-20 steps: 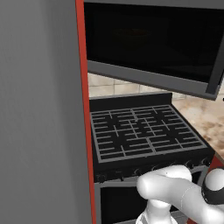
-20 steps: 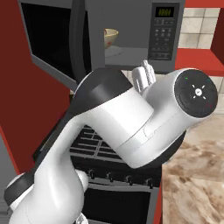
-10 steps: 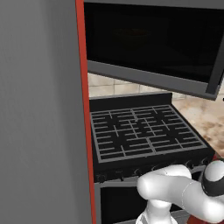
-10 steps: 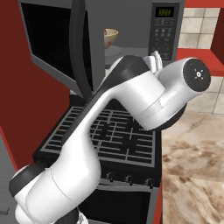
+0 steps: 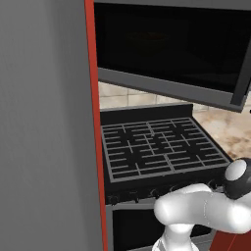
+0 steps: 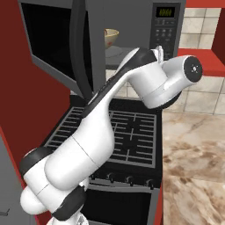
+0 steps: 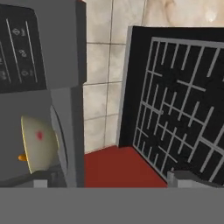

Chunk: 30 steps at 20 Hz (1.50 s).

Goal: The microwave is finished heating the chicken drumstick and carrot. Take the bowl containing the food and place it on the dining counter.

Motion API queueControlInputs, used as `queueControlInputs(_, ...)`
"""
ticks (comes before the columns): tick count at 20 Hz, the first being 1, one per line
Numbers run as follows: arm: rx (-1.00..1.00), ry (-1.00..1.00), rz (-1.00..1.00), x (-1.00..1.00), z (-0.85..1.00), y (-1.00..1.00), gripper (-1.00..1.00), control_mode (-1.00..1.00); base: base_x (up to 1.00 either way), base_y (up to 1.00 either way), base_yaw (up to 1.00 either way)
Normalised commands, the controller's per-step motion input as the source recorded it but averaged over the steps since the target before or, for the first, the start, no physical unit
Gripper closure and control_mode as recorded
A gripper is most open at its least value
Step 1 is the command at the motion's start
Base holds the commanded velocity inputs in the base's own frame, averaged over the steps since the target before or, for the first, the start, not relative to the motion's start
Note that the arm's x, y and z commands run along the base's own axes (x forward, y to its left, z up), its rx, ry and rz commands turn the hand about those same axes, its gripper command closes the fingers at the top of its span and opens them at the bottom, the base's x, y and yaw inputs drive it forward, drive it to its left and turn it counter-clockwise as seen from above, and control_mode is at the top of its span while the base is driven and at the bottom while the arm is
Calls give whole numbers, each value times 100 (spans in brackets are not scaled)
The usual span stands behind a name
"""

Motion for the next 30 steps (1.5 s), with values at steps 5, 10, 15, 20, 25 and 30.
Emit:
queueControlInputs(5,9,0,12,71,3,58,-100,-100,0,0,0)
queueControlInputs(10,9,0,21,19,19,74,-100,-100,0,0,0)
queueControlInputs(15,7,0,39,-56,33,70,-100,-100,0,0,0)
queueControlInputs(20,1,-1,39,-95,28,100,-100,-100,0,0,0)
queueControlInputs(25,0,-7,32,-100,14,100,-100,-100,0,0,0)
queueControlInputs(30,0,-12,27,-100,6,100,-100,-100,0,0,0)
